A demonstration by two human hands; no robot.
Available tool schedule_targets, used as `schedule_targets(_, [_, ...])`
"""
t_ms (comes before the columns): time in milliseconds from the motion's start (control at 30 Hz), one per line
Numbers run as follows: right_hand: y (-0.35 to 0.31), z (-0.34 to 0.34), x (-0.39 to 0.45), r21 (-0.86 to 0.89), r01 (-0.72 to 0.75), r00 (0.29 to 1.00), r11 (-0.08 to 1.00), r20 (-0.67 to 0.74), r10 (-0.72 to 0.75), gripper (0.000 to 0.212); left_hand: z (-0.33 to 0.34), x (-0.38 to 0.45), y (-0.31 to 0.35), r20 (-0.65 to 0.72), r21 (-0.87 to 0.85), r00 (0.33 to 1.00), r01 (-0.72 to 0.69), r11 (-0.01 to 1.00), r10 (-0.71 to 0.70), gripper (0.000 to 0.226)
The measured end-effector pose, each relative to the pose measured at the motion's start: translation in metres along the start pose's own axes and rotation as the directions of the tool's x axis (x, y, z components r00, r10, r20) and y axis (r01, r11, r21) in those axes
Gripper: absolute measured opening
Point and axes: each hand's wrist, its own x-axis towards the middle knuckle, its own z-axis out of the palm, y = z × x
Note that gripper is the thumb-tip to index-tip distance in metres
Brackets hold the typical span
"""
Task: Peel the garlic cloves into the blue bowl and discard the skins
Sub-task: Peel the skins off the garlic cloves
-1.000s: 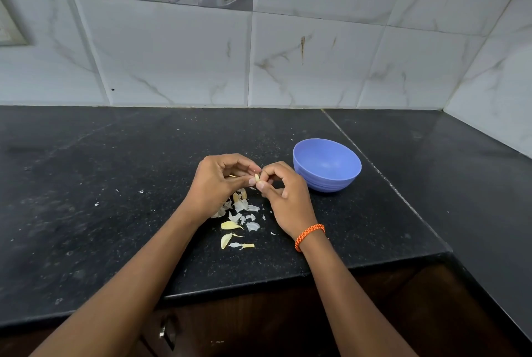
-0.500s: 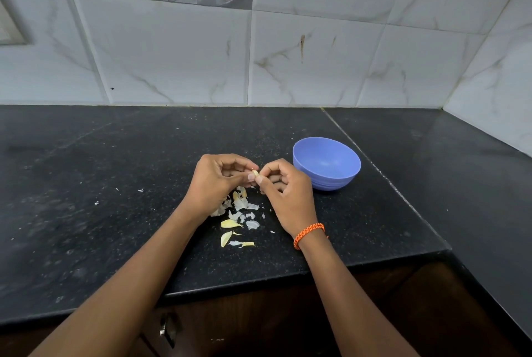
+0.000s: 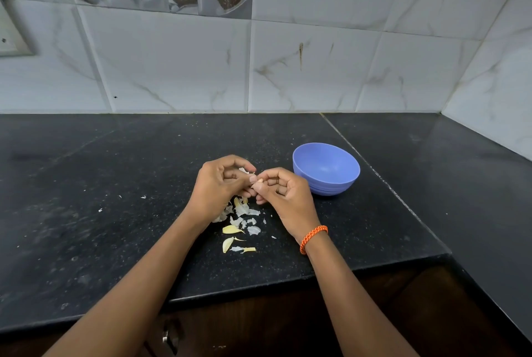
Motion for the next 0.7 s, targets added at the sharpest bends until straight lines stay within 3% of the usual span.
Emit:
schedule_targets(167, [-0.0003, -0.0026, -0.0008, 0.013, 0.009, 0.995, 1.0, -0.099, -0.008, 0.012, 0.0002, -0.0036, 0.0025, 0.085, -0.023, 0.996, -0.005, 1.0, 0.007, 0.012])
schedule_targets(267, [-0.0027, -0.0027, -0.0022, 0.031, 0.032, 0.996, 0.999, -0.082, -0.029, 0.012, -0.0002, -0.0027, 0.0019, 0.121, 0.032, 0.993, -0.007, 0.999, 0.003, 0.017])
schedule_targets(700, [0.0003, -0.0044, -0.0002, 0.033, 0.006, 0.993, 0.999, -0.121, -0.002, 0.009, 0.0067, -0.0062, -0.0013, 0.02, 0.319, 0.981, -0.189, 0.929, 0.193, 0.011])
